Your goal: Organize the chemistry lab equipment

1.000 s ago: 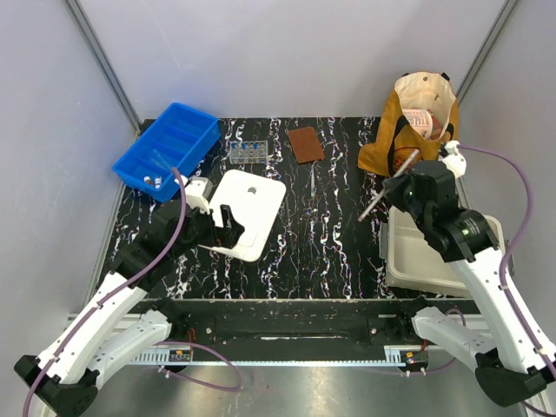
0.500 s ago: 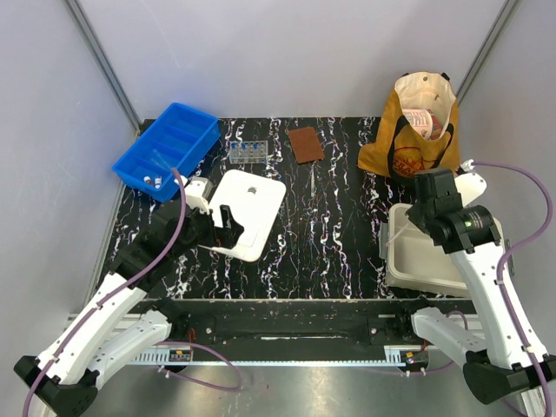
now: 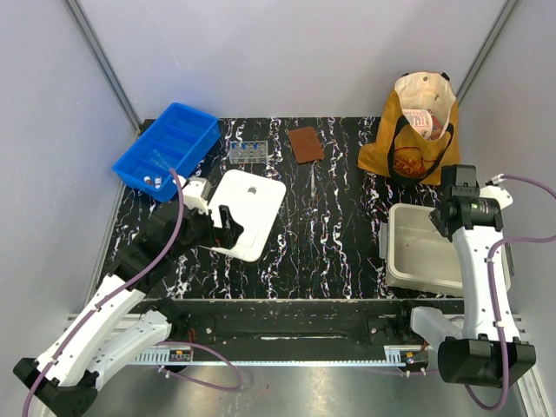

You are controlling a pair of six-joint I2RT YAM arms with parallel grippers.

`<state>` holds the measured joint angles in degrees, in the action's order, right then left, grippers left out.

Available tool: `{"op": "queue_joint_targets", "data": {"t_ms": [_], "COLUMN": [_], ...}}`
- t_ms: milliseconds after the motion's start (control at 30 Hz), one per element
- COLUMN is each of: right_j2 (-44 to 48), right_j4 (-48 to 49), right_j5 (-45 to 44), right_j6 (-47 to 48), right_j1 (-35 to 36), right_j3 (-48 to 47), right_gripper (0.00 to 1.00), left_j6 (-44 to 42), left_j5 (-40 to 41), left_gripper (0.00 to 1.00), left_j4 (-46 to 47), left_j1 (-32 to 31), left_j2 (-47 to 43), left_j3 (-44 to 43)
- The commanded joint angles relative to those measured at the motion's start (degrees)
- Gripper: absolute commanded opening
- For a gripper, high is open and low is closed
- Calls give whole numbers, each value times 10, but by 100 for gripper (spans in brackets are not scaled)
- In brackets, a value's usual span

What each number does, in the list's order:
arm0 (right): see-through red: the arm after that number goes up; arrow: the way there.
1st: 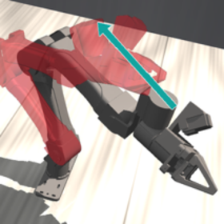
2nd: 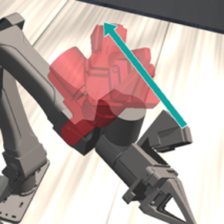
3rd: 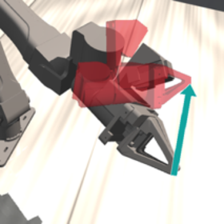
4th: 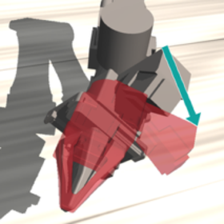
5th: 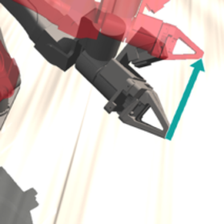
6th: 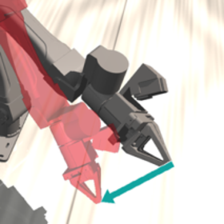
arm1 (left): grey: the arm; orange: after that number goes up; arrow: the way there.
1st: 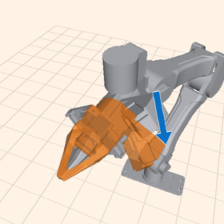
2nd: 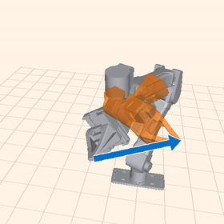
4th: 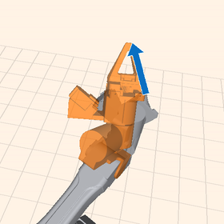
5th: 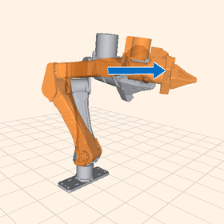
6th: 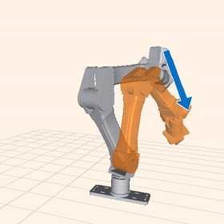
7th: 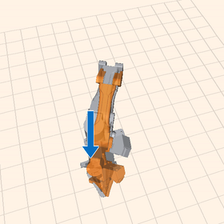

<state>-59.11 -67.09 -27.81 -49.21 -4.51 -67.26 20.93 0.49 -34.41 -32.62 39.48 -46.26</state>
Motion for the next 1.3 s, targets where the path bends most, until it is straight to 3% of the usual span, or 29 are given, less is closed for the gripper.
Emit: {"op": "queue_joint_targets", "data": {"t_ms": [0,433,600,867,1133,1267], "right_j2": [-3,1,-10,-49,-53,-54], "right_j4": [30,111,152,222,245,246], "right_j5": [23,-32,-29,4,1,7], "right_j6": [-38,-66,-71,-67,-68,-55], "right_j1": [-19,-36,-52,-76,-88,-94], "right_j3": [27,156,194,234,265,256], "right_gripper": [2,1,7,5,15,25], "left_j6": [-7,-6,-5,-4,-5,-5], "left_j5": [-2,15,28,44,65,68], "left_gripper": [99,99,99,99,99,99], "left_j4": [16,9,11,8,2,-2], "left_j1": [-2,-1,-2,-2,-1,-2], "left_j2": [-4,-1,-6,0,2,2], "left_j3": [-5,-7,-4,-5,-7,-8]}}
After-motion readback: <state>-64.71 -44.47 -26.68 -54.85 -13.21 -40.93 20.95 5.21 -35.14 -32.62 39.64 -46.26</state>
